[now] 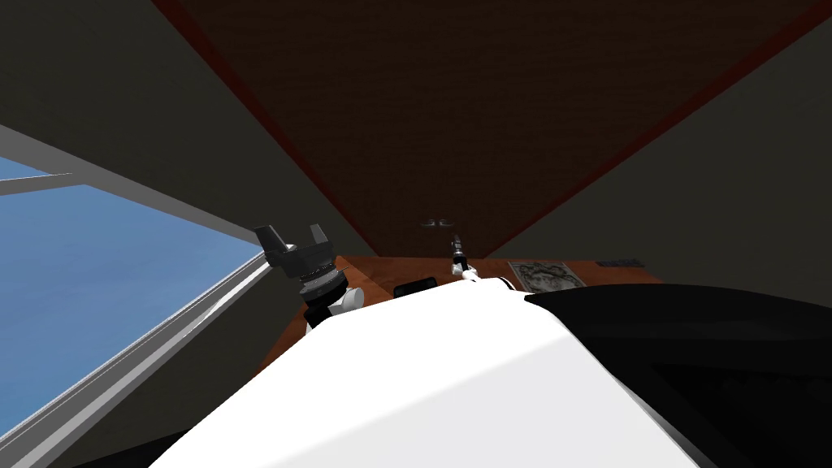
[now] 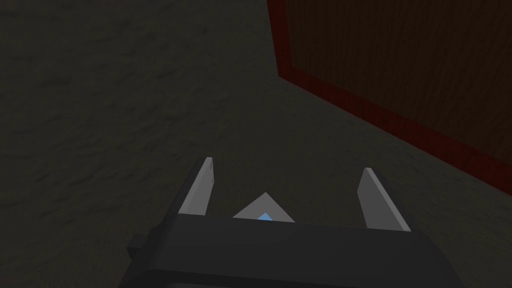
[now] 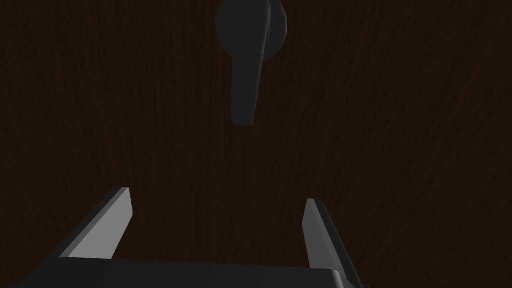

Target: Pull the door open

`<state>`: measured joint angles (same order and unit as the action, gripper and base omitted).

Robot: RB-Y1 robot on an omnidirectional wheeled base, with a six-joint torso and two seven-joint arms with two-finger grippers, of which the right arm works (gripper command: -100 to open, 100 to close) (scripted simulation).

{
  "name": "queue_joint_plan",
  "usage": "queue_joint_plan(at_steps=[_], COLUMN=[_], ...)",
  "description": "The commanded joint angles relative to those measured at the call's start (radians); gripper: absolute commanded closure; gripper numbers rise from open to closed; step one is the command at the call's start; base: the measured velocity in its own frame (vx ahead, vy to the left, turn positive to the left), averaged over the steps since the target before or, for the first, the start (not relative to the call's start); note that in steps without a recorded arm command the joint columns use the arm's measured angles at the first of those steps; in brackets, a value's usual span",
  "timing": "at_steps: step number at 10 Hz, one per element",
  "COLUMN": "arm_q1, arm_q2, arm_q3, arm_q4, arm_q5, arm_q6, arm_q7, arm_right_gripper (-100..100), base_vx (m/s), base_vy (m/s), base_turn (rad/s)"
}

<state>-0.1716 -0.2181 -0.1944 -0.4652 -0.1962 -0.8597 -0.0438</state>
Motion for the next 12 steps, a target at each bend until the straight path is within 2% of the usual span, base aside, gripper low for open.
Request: queue_joint_plan(at_steps=[1, 3, 5, 6, 8, 9, 12], arm_q1=[0.029, 0.047, 0.047, 0.082, 0.092, 0.113, 0.115], arm_q2=[-0.015, -0.028, -0.028, -0.052, -0.059, -0.071, -0.067], arm_q3=[-0.019, -0.034, -0.034, -0.061, -0.068, -0.085, -0.086], arm_q4=[-0.017, -0.02, -0.023, -0.029, -0.027, -0.045, -0.065], arm_q5=[-0.005, -0.008, -0.008, -0.014, -0.015, -0.015, -0.007], arm_q6=[0.011, 0.013, 0.013, 0.017, 0.018, 0.022, 0.024], arm_q7=[-0.002, -0.007, -0.007, -0.018, -0.022, -0.032, -0.041], arm_right_gripper=[-100, -100, -100, -100, -100, -100, -100], base_vx=[0.016, 0.034, 0.021, 0.057, 0.077, 0.118, 0.13], base_vy=[0.009, 0.006, 0.007, 0.003, -0.016, -0.075, -0.083], base_turn=[0.006, 0.003, 0.0, 0.045, 0.019, 0.076, 0.1])
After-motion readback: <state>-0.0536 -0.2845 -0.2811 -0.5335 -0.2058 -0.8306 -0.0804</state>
